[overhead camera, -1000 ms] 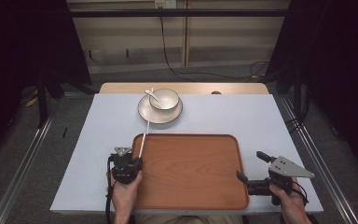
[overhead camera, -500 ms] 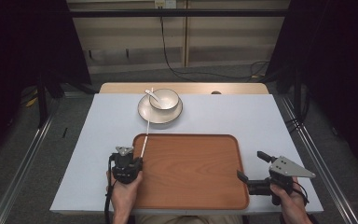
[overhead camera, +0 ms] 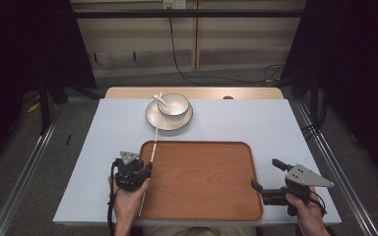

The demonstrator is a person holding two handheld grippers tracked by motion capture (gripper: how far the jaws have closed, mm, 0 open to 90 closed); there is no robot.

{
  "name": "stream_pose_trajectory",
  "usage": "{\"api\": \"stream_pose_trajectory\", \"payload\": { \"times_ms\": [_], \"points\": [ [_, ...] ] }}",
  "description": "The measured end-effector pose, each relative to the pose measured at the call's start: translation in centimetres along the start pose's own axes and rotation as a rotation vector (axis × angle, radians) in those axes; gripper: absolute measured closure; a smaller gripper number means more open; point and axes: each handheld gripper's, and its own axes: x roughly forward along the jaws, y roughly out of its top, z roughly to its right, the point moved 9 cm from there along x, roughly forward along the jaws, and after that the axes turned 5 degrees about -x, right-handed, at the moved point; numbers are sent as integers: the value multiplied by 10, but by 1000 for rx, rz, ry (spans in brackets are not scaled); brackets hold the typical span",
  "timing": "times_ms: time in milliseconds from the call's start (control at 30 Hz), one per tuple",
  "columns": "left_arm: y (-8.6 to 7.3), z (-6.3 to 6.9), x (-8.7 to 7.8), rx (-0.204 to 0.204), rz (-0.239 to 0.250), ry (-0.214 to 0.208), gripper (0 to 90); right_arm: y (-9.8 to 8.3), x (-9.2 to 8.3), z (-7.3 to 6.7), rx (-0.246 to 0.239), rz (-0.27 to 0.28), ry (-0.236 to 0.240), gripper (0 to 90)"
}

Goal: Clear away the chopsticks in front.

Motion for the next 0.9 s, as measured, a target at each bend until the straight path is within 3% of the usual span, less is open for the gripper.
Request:
{"api": "stream_pose_trajectory", "payload": {
  "times_ms": [67, 167, 267, 367, 467, 567, 600, 667, 767, 900],
  "points": [
    [3, 0, 1, -3, 12, -13, 599, 0, 0, 0, -2, 0, -4, 6],
    [6, 1, 3, 54, 21, -27, 475, 0, 0, 0, 2, 0, -6, 6],
    [11, 5, 3, 76, 53, -57, 389, 0, 0, 0, -3, 0, -6, 6],
    [16, 6, 4, 84, 72, -69, 308, 0, 0, 0, -3, 3, -7, 6],
    [23, 8, 5, 85, 93, -115, 248, 0, 0, 0, -1, 3, -1, 6],
    [31, 4, 8, 104, 121, -93, 174, 0, -1, 0, -3, 2, -5, 6],
    [31, 4, 8, 104, 121, -93, 170, 0, -1, 0, -3, 2, -5, 6],
    [35, 6, 12, 104, 111, -132, 146, 0, 0, 0, -4, 1, -4, 6],
    [40, 4, 15, 117, 120, -127, 123, 0, 0, 0, -3, 0, -5, 6],
    [52, 0, 19, 100, 154, -132, 93, 0, 0, 0, -3, 2, -4, 6]
  ]
}}
